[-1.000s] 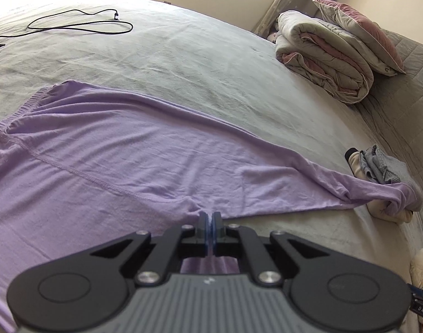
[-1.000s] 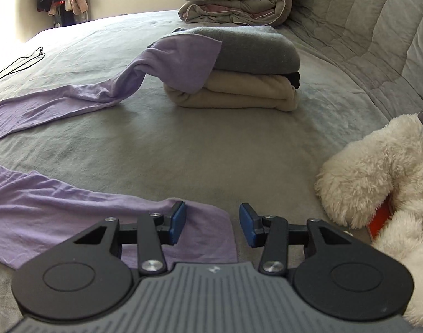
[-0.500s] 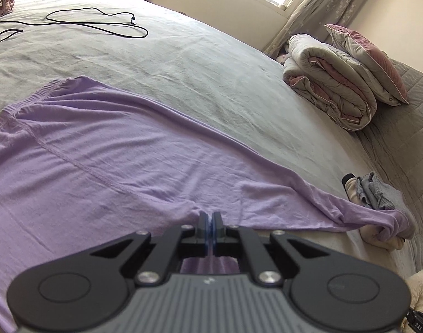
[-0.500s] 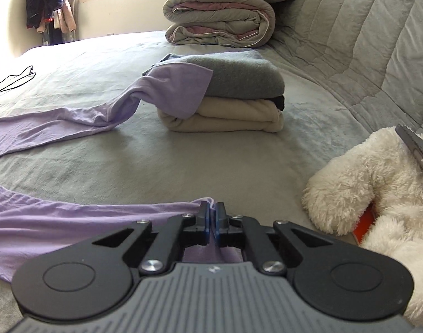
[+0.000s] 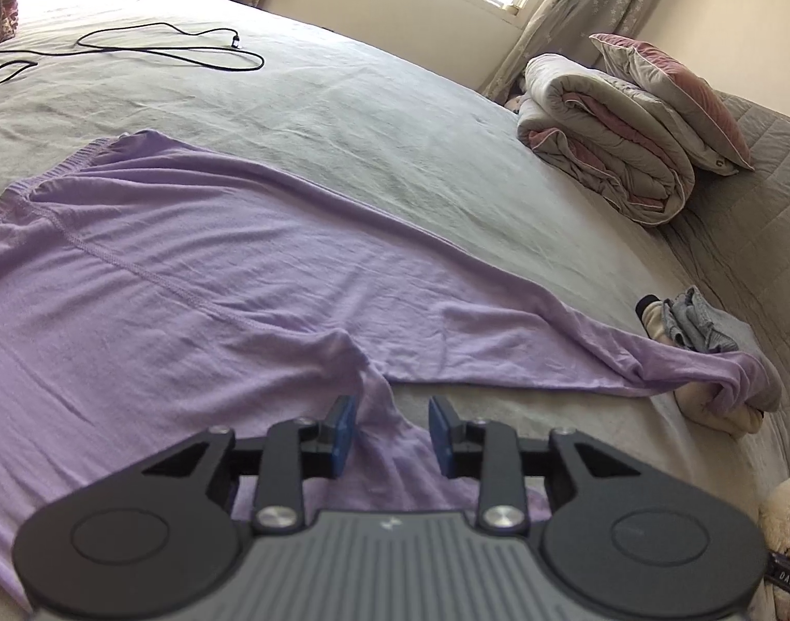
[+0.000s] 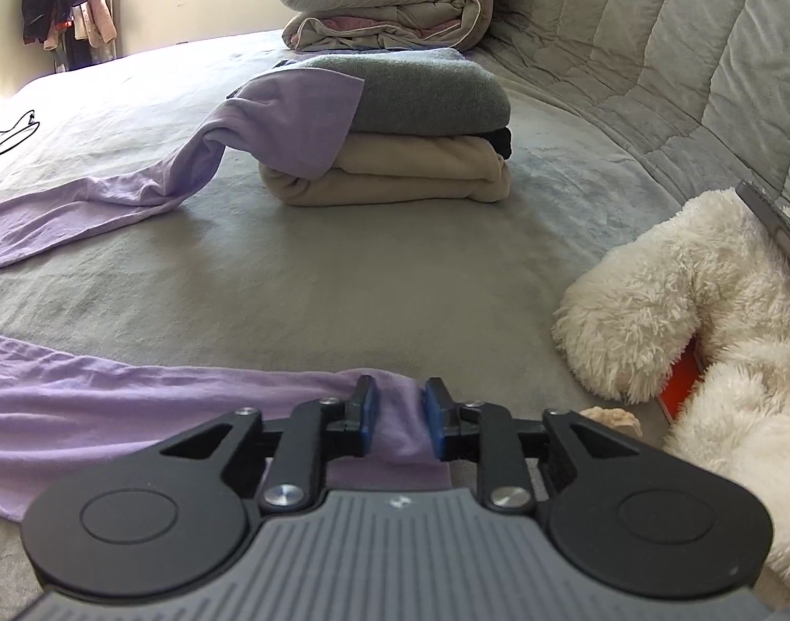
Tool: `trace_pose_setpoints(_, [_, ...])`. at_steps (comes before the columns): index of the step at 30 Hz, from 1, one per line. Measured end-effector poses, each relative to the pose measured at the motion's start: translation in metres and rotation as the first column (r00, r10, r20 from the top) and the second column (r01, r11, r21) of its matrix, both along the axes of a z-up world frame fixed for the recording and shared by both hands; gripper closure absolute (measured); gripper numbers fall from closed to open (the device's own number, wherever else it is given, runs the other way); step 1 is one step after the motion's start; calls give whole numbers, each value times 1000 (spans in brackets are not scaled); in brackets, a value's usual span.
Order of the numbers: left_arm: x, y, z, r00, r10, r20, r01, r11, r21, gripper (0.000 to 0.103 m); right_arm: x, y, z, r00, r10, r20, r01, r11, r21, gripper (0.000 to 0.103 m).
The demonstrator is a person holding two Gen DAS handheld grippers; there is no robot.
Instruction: Fold clothes
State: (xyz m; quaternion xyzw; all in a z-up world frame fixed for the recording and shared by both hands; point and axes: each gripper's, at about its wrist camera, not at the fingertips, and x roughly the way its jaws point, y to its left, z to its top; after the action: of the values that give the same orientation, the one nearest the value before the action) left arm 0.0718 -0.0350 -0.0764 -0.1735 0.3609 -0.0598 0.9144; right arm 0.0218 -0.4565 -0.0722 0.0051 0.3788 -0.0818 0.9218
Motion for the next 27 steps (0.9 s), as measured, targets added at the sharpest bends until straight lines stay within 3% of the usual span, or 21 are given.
trace_pose_setpoints(4, [-29, -7, 5, 992, -118, 51, 114, 991, 65, 62, -11, -1, 6, 1000, -9, 4, 9, 998, 59, 64])
trace_pose_setpoints(8, [-58, -14, 3, 963, -256, 87, 249, 965, 89, 56, -27, 1, 10, 1000, -27, -12, 29, 991, 134, 63])
trace_pose_setpoints(14, [-91, -30, 1, 884, -446, 143, 430, 894, 130, 48, -51, -2, 10, 996, -80, -29, 84, 968, 238, 56])
trace_pose_setpoints(20, [-109, -56, -3, 778, -609, 155, 575, 789, 214, 47, -70, -17, 6, 987, -154, -43, 159, 916, 368, 56])
trace_pose_setpoints(24, [-114, -68, -12, 741, -658, 137, 614, 746, 258, 47, -77, -28, 7, 979, -198, -38, 195, 874, 445, 56])
trace_pose_setpoints(27, [-111, -75, -17, 731, -670, 128, 626, 734, 265, 47, -78, -35, 4, 975, -220, -42, 211, 840, 500, 56])
